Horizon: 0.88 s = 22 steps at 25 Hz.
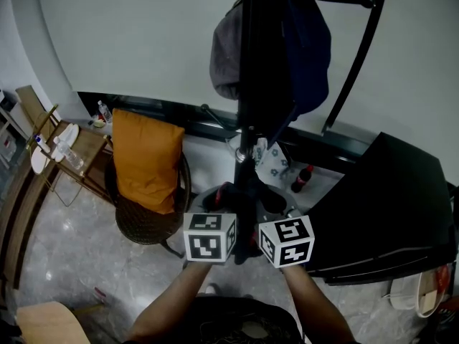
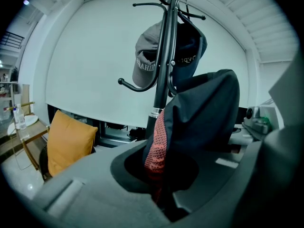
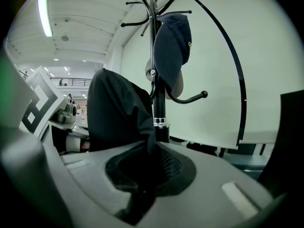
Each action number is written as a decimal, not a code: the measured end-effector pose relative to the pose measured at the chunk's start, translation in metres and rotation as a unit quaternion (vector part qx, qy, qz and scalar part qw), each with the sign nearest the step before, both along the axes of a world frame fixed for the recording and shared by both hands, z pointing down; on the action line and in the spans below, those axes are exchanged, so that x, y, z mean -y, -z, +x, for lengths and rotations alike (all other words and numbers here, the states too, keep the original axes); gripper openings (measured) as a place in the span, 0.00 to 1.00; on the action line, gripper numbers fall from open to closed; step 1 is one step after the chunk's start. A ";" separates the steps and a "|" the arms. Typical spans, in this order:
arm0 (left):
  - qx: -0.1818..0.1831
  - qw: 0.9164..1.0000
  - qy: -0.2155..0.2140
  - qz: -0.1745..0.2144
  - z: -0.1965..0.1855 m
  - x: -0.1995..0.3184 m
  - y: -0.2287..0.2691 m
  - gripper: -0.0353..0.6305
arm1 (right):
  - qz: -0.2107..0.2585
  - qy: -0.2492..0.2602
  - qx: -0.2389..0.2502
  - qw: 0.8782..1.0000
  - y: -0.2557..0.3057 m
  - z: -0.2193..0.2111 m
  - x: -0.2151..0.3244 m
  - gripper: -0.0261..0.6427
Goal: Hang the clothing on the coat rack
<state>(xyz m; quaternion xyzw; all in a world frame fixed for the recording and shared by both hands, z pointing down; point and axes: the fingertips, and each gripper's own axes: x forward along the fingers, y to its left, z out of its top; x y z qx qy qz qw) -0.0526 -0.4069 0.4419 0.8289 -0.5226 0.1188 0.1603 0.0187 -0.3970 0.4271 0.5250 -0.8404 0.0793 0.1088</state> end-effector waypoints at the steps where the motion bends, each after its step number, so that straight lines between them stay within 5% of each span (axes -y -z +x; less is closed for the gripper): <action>1: 0.000 1.000 0.001 -0.001 0.000 -0.001 -0.001 0.07 | -0.001 0.001 -0.001 1.000 -0.001 0.000 -0.001 0.09; 22: 0.007 1.000 0.006 -0.001 0.000 -0.007 -0.004 0.07 | -0.019 0.027 -0.011 0.999 -0.005 -0.007 -0.010 0.09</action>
